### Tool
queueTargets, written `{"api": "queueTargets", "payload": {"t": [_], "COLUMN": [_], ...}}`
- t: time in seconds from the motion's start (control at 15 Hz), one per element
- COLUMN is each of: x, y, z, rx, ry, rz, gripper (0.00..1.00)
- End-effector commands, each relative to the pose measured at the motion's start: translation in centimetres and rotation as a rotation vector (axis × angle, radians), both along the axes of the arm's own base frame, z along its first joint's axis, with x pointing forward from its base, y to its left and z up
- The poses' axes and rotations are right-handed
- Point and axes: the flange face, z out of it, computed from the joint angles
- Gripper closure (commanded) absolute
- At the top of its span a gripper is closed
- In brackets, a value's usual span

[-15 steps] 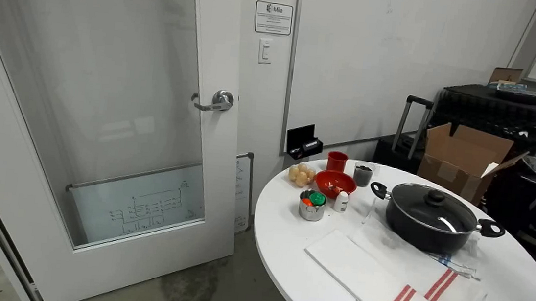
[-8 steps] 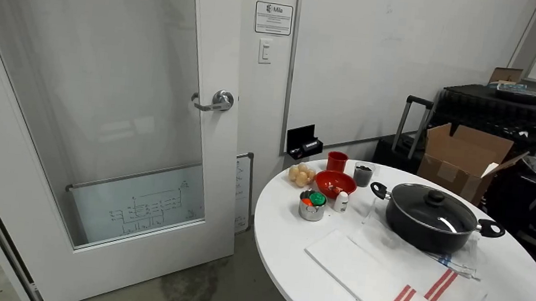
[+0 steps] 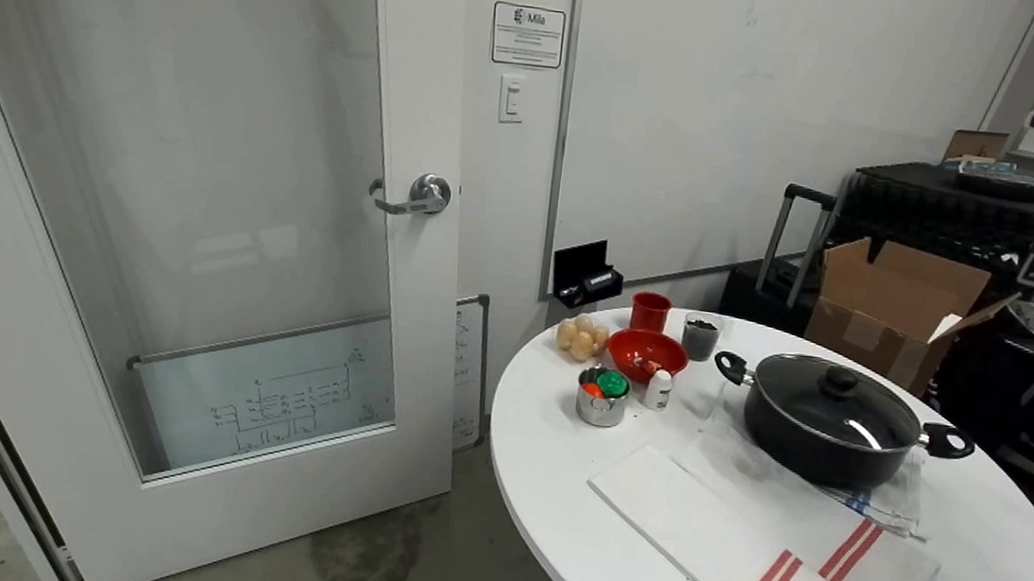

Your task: Remove the lid from the pot and put it on the table

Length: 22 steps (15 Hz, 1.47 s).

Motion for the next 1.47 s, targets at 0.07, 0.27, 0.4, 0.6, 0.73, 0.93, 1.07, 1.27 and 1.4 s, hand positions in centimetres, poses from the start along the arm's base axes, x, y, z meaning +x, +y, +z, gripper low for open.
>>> {"api": "queueTargets", "payload": {"t": [0.07,0.27,0.4,0.6,0.73,0.93,1.07,1.27,1.4], "x": [5.9,8.6,10.2,11.9,12.6,13.3,13.6,14.0,14.3], "y": [-0.4,0.0,0.3,0.5,0.7,1.3,1.7,2.9,3.6], "z": [-4.2,-6.7,-8.6,-11.5,-13.4,-15.7,-17.1,-18.8,-19.8], "rx": [-0.013,0.000,0.008,0.019,0.024,0.031,0.035,0.041,0.047], "ry": [0.029,0.045,0.055,0.073,0.086,0.103,0.113,0.128,0.136], "rz": [0.041,0.064,0.077,0.090,0.095,0.106,0.114,0.136,0.148], "gripper": [0.00,0.00,0.00,0.00,0.00,0.00,0.00,0.00,0.00]}}
